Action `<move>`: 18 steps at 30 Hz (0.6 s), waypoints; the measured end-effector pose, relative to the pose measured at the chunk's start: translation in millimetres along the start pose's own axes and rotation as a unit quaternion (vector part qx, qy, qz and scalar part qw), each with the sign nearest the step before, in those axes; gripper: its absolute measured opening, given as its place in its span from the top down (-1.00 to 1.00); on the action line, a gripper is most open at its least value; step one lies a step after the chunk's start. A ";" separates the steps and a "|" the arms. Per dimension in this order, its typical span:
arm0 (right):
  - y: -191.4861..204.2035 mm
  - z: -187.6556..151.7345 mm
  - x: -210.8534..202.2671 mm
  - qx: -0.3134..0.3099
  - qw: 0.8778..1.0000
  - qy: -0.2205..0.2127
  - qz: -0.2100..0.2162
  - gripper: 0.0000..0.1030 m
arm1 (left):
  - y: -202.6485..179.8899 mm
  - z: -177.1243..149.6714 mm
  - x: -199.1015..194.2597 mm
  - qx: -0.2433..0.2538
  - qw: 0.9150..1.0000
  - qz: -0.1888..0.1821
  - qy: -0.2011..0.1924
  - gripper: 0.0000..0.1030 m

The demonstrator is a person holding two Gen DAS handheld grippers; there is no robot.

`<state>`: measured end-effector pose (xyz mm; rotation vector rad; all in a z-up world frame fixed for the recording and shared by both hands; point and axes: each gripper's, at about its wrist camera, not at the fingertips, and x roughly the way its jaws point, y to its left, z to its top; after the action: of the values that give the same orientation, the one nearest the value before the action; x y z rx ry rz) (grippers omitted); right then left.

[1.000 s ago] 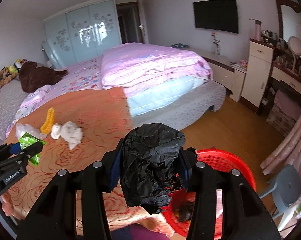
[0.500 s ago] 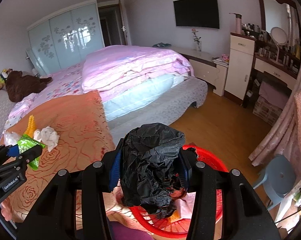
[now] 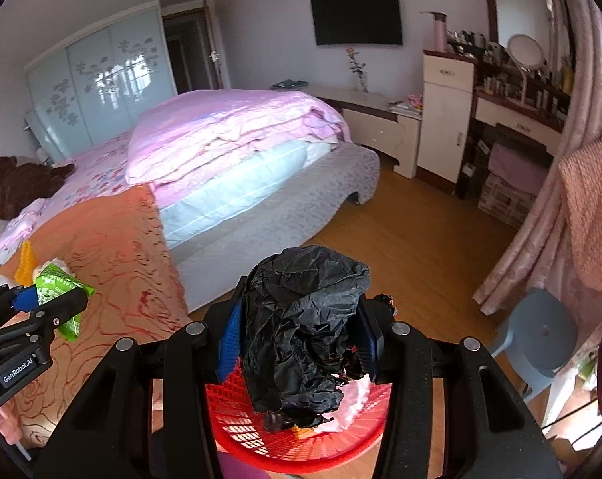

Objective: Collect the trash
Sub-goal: 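Carry the green snack bag and black cloth with both tools over the red wastebasket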

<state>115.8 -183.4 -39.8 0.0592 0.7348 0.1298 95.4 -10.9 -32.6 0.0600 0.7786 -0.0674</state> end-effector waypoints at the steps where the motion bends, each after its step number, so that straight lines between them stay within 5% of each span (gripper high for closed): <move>1: -3.4 -0.7 0.6 0.003 1.000 0.001 -0.003 0.11 | -5.2 0.8 2.7 0.004 1.000 -0.004 0.002 0.25; 18: -41.2 -20.4 26.5 0.058 0.997 0.055 -0.008 0.10 | -76.2 -12.3 63.5 0.052 0.994 -0.070 0.070 0.24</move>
<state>125.5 -220.3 -76.6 0.1576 0.8525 0.0751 125.6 -88.3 -88.2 0.1099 0.9187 -0.2389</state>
